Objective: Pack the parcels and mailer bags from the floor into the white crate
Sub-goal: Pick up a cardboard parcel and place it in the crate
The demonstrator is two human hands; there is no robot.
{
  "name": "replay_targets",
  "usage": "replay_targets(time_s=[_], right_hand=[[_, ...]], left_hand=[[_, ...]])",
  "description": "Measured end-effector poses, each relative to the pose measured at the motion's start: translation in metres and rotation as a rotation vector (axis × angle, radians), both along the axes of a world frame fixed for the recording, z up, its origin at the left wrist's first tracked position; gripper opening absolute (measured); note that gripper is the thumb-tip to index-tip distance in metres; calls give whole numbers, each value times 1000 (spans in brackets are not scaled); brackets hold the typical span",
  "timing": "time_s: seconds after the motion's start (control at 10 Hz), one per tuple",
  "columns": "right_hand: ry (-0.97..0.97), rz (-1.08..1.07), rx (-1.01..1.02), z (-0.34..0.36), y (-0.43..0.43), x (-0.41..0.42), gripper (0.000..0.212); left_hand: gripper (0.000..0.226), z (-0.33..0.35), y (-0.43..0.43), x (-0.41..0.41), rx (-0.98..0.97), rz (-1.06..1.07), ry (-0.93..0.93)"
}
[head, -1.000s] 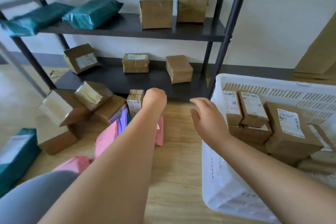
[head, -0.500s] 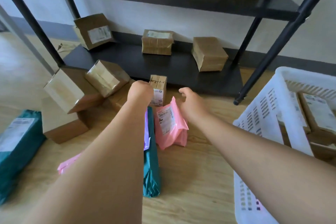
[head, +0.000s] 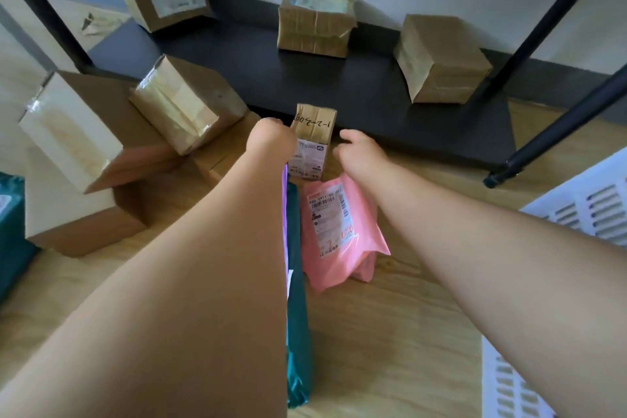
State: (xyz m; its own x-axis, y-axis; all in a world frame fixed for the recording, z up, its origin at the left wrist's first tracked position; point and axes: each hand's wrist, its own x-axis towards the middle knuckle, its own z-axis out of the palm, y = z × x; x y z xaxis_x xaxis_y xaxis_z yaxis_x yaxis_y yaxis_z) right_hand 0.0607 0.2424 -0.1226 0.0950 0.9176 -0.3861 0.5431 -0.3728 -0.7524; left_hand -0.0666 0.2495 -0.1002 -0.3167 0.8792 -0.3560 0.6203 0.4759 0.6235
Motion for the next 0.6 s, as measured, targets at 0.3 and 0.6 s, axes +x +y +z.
replay_targets(time_s=[0.3,0.6], right_hand=[[5,76,-74,-13,17,-8,37],[128,-33,-35,28,-4,18,26]], left_hand=[[30,-31,18,0,-27,-55,-105],[42,2,5,15,107,120,-396]])
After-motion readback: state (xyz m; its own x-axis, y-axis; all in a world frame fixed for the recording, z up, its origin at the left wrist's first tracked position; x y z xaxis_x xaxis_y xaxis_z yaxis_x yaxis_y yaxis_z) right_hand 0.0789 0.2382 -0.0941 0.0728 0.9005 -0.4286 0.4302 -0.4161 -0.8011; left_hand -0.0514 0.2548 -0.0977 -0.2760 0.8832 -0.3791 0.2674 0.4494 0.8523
